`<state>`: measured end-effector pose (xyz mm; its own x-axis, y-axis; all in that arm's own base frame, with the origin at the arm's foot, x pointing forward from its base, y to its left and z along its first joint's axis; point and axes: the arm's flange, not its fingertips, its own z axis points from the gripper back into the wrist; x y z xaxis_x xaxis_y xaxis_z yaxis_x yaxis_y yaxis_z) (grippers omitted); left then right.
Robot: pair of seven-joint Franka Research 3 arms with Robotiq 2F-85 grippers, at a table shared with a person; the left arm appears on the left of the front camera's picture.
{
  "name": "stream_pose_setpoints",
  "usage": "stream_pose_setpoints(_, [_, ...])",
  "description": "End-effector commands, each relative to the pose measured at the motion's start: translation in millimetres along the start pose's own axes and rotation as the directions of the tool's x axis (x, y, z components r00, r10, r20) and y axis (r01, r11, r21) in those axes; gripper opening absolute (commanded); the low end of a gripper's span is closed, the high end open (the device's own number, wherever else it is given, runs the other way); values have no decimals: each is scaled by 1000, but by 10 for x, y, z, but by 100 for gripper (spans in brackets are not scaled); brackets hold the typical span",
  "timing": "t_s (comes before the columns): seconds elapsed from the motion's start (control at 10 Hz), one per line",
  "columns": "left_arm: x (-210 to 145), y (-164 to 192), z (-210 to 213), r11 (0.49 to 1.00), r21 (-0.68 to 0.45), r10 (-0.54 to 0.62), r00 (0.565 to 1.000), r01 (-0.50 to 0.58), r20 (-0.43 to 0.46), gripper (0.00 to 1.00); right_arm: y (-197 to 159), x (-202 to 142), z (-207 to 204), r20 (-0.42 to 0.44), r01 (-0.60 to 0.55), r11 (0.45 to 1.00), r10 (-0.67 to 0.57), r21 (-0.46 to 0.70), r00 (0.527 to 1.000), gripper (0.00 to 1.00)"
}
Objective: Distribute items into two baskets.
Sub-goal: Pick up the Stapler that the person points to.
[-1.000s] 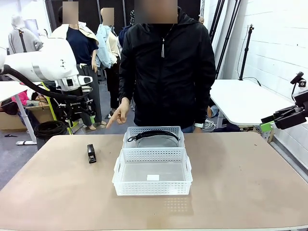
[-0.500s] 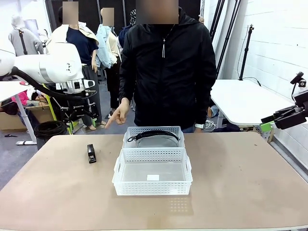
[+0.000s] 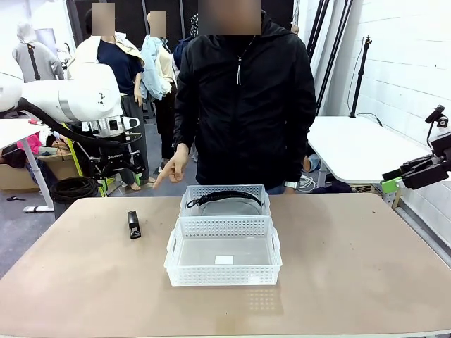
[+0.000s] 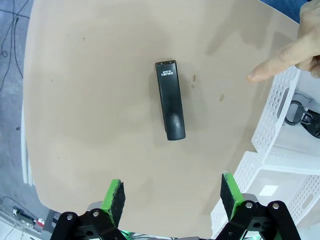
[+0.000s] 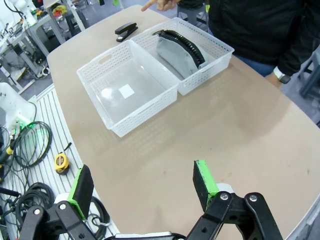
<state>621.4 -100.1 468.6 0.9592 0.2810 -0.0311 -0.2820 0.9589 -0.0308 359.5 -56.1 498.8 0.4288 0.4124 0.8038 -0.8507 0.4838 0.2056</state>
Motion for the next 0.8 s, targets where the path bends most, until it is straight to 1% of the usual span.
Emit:
stream_pose_setpoints(0.0, [-7,11,12,1000,-2,-7,1000,7,5,100,12,-39,-37,32,-9,1000,9,5,999,100])
stream_pose_setpoints(0.2, [0,0,0,1000,0,0,1000,0,0,100,12,-39,-37,32,-9,1000,9,5,999,100])
stream_pose_setpoints(0.5, [286,-149,-207,995,-72,59,997,-62,-46,100,12,-39,-37,32,-9,1000,9,5,999,100])
stream_pose_setpoints(0.6, [345,-203,-287,996,-69,57,996,-62,-68,100,12,-39,-37,32,-9,1000,9,5,999,100])
stream_pose_setpoints(0.7, [410,-252,-362,994,-62,85,994,-89,-68,100,12,-39,-37,32,-9,1000,9,5,999,100])
